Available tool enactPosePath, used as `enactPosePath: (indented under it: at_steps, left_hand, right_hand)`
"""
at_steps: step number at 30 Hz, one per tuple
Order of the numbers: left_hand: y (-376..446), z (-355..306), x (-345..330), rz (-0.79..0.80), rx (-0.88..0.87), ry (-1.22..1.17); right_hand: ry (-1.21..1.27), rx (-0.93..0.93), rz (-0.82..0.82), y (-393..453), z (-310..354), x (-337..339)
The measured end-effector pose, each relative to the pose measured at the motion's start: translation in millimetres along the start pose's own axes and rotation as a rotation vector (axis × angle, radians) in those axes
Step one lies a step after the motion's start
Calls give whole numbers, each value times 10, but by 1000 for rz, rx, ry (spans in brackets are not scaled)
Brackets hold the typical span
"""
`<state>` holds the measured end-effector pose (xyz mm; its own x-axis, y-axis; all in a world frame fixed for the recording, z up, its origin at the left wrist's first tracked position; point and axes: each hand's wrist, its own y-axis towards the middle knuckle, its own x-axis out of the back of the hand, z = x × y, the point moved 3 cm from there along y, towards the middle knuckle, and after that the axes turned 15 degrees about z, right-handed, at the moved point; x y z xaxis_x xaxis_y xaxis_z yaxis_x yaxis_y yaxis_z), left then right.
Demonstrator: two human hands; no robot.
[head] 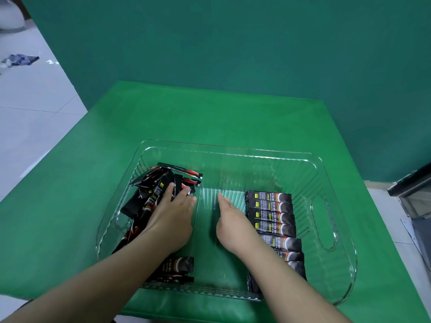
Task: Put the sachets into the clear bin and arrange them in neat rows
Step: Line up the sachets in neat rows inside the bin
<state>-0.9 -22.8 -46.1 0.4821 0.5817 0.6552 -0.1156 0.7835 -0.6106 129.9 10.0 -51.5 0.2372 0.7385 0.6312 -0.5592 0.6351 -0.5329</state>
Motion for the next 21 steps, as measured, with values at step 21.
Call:
enactPosePath:
  at_steps: [21]
  left_hand:
    - [-77,-22,-118,-130,-3,-186]
  right_hand:
    - [374,240,-152,361,419,365]
